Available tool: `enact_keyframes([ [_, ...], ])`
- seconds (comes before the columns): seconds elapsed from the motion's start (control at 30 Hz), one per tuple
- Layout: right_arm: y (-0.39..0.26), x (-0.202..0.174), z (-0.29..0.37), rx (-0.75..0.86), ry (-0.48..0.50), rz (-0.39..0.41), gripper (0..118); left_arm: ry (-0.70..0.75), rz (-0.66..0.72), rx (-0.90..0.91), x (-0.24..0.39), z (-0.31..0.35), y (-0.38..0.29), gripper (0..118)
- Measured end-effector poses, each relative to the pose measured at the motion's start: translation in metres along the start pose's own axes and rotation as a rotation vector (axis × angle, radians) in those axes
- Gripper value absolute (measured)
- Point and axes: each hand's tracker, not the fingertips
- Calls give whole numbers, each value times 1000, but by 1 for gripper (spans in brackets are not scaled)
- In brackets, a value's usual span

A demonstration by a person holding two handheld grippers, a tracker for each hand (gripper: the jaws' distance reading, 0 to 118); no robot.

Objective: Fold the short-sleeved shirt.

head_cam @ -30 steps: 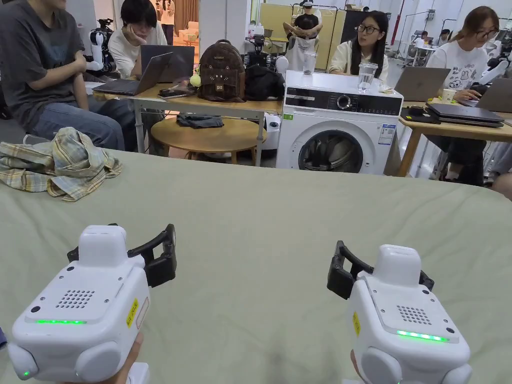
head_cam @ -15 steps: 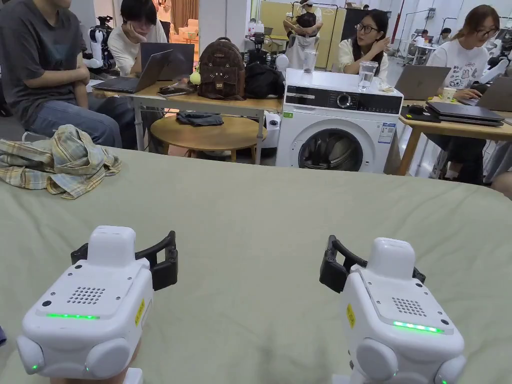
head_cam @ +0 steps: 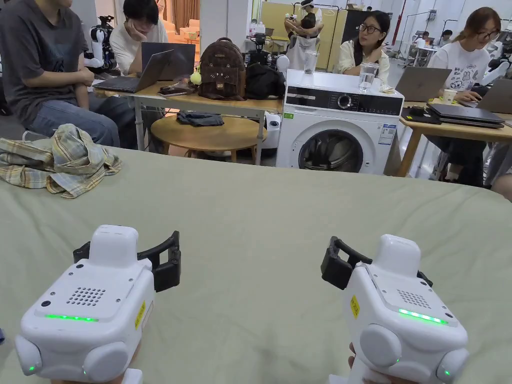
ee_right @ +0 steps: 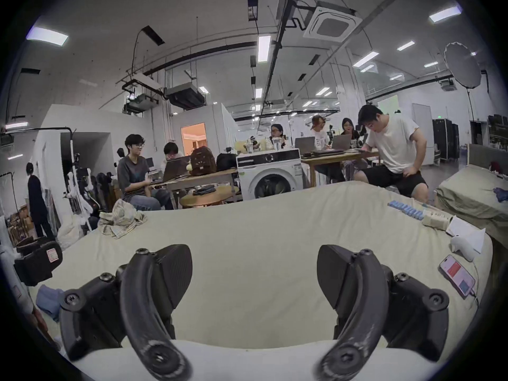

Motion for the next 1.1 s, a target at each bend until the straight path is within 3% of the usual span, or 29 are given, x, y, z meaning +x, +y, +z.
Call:
enact_keyframes([
  [1.1, 2, -4, -6, 1, -43, 54, 94, 46, -32, -20, 8, -6, -2, 81],
])
